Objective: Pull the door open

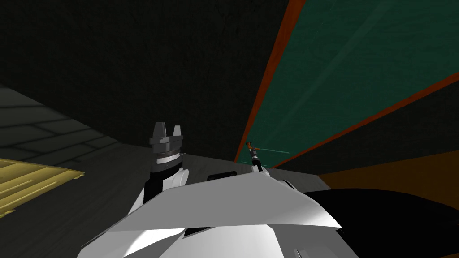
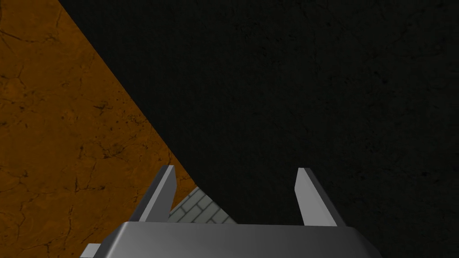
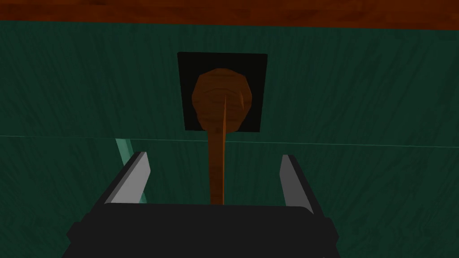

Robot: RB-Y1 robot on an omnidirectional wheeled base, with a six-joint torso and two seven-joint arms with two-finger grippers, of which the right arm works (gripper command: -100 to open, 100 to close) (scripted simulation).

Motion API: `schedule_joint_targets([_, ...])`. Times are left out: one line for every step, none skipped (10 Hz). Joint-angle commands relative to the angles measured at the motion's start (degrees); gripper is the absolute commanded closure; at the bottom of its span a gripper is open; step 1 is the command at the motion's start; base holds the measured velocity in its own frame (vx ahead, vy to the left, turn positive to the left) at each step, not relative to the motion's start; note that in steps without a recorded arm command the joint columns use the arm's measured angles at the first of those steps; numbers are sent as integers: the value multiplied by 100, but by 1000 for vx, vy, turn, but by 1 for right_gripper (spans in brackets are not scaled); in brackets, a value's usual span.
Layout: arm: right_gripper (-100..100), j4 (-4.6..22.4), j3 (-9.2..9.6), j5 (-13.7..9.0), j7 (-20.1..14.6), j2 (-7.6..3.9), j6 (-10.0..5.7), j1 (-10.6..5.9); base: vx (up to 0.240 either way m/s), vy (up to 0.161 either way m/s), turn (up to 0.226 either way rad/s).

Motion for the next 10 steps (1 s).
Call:
schedule_joint_targets([-100,0,0,0,0,0,0,0,9,3,-4])
schedule_joint_targets([100,0,0,0,0,0,0,0,0,0,0])
schedule_joint_targets([100,0,0,0,0,0,0,0,-7,0,5])
schedule_joint_targets([100,0,0,0,0,0,0,0,-5,-1,3])
schedule_joint_targets([100,0,0,0,0,0,0,0,0,0,0])
schedule_joint_targets([100,0,0,0,0,0,0,0,0,0,0])
schedule_joint_targets([100,0,0,0,0,0,0,0,0,0,0])
schedule_joint_targets([100,0,63,40,-70,-38,-28,34,-81,-17,74])
schedule_joint_targets([100,-3,85,54,-98,-54,-42,45,-162,-13,95])
schedule_joint_targets([100,-8,138,88,-164,-93,-74,71,-191,-51,95])
